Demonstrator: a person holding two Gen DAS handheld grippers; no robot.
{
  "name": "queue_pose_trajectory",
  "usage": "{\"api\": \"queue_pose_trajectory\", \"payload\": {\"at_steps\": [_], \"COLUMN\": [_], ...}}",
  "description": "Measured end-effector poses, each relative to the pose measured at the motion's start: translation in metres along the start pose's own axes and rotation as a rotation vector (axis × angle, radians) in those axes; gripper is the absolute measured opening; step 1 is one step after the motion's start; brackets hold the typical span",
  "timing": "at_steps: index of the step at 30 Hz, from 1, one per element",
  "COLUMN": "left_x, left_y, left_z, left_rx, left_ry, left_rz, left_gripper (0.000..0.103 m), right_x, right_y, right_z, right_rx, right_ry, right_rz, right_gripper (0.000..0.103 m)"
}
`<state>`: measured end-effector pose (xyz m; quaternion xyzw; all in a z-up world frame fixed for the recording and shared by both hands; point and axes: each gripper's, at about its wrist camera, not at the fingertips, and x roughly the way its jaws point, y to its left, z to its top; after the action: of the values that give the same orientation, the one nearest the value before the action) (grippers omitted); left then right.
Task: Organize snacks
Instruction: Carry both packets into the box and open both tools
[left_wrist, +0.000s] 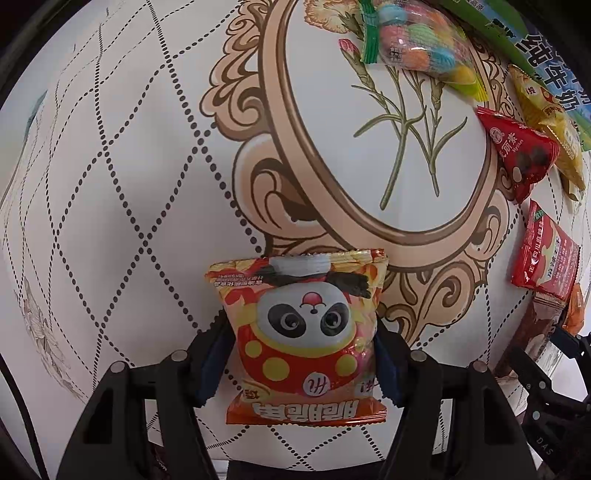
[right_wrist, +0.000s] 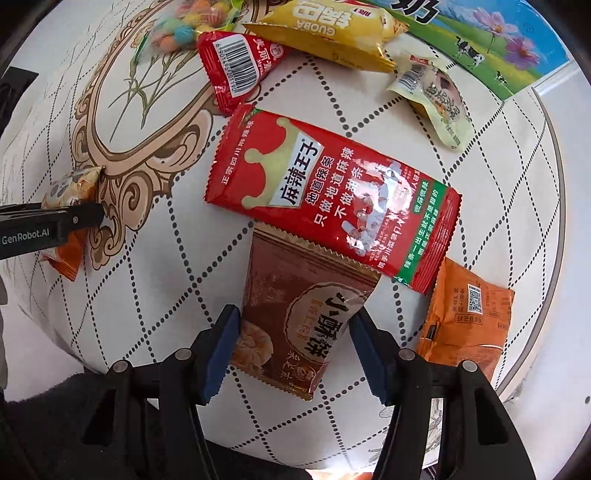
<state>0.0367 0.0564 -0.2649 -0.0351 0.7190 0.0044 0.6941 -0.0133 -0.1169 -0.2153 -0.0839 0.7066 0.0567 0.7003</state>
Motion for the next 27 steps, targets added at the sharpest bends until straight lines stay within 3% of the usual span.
{"api": "queue_pose_trajectory", "payload": {"at_steps": [4,8,12,14,15,16,20,27], "left_x": [0.001,0.003,0.007,0.004,0.002,0.000,-0.008,-0.051], "left_y": [0.002,0.002,0.000,-0.001,-0.002,-0.004,-0.012,-0.031], "left_z": [-0.001,0.000,0.001,0.001,0.000,0.000,-0.002,0.002], "left_rx": [-0.010,-0.005,-0.008,-0.005,-0.003,0.005,0.040,0.076], "left_ry": [0.005,0.009,0.011,0.004,-0.006,-0.016,-0.035,-0.076], "left_rz": [-0.012,-0.010,-0.007,-0.006,-0.005,-0.002,-0.004,-0.093], "left_gripper": [0.066,0.067,0.068,0.067,0.065,0.056,0.050,0.050], "right_x": [-0.015,-0.003,0.005,0.001,-0.001,-0.003,-0.018,-0.069], "right_y": [-0.025,-0.051,-0.059,-0.059,-0.056,-0.054,-0.031,-0.036], "right_z": [-0.004,-0.003,0.002,0.003,0.003,0.002,-0.009,-0.012], "right_rx": [0.162,0.344,0.346,0.318,0.309,0.302,0.286,0.296], "right_ry": [-0.036,0.011,-0.010,-0.021,-0.030,-0.037,-0.059,-0.141], "right_rz": [0.098,0.188,0.136,0.112,0.107,0.102,0.105,0.226], "right_gripper": [0.078,0.076,0.058,0.056,0.055,0.055,0.055,0.054]}}
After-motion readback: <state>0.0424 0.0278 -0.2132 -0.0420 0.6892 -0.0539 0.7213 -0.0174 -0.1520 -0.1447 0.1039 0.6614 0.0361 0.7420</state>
